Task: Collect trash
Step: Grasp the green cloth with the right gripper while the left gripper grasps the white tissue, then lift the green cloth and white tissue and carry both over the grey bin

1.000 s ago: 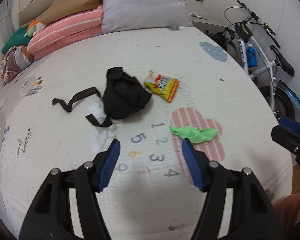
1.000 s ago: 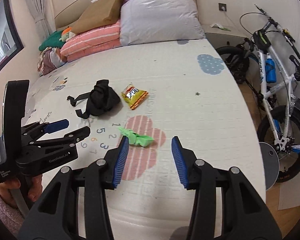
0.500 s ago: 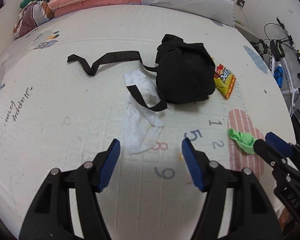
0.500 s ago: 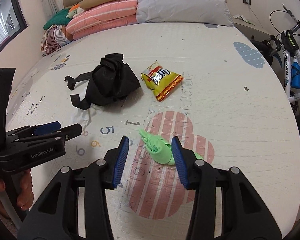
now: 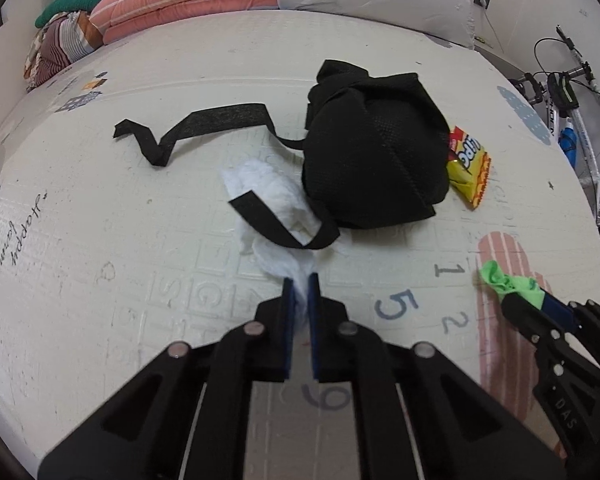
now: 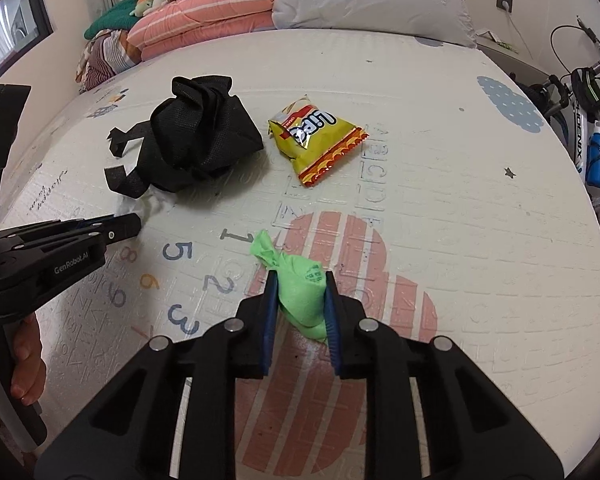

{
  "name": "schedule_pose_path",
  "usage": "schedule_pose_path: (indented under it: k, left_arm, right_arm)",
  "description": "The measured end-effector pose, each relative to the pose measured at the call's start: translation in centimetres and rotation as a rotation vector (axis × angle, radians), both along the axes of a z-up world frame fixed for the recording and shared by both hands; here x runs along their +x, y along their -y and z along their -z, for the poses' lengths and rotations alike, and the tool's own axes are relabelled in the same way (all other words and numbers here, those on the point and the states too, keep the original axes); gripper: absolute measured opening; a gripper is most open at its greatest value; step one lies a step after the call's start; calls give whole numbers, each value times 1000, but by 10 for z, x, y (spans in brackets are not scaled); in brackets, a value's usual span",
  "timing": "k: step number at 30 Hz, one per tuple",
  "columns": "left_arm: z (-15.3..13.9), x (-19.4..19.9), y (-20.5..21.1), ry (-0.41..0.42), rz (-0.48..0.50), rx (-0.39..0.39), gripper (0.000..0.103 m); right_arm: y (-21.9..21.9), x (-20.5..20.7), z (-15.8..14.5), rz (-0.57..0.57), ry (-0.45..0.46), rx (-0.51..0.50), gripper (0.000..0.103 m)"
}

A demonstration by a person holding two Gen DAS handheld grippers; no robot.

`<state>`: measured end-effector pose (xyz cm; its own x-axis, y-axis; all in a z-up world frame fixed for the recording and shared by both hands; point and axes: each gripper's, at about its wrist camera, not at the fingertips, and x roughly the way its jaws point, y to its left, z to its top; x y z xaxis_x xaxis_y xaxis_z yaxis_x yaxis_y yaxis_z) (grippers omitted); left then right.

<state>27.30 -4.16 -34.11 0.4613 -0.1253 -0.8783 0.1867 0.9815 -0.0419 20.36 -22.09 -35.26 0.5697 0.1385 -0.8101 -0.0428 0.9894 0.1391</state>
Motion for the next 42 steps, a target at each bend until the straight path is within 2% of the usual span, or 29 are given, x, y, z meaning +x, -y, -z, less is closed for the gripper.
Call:
schedule_pose_path:
  k: [5,23,35,42]
  left_arm:
    - [-14,-9,11,38,32,16,6]
    - [-91,-54,44,208,118,-22,6]
    - [-144,-109,79,318,237,-51,6]
    - [-161,-149,117,357,353,-72,6]
  right_arm:
    - [0,-5,-14,-2,44,7,19]
    - [28,-40,-70,74,183,82,19]
    - [62,-112,-128,142,291,98,19]
    - [99,-169,-146,223,316,72,19]
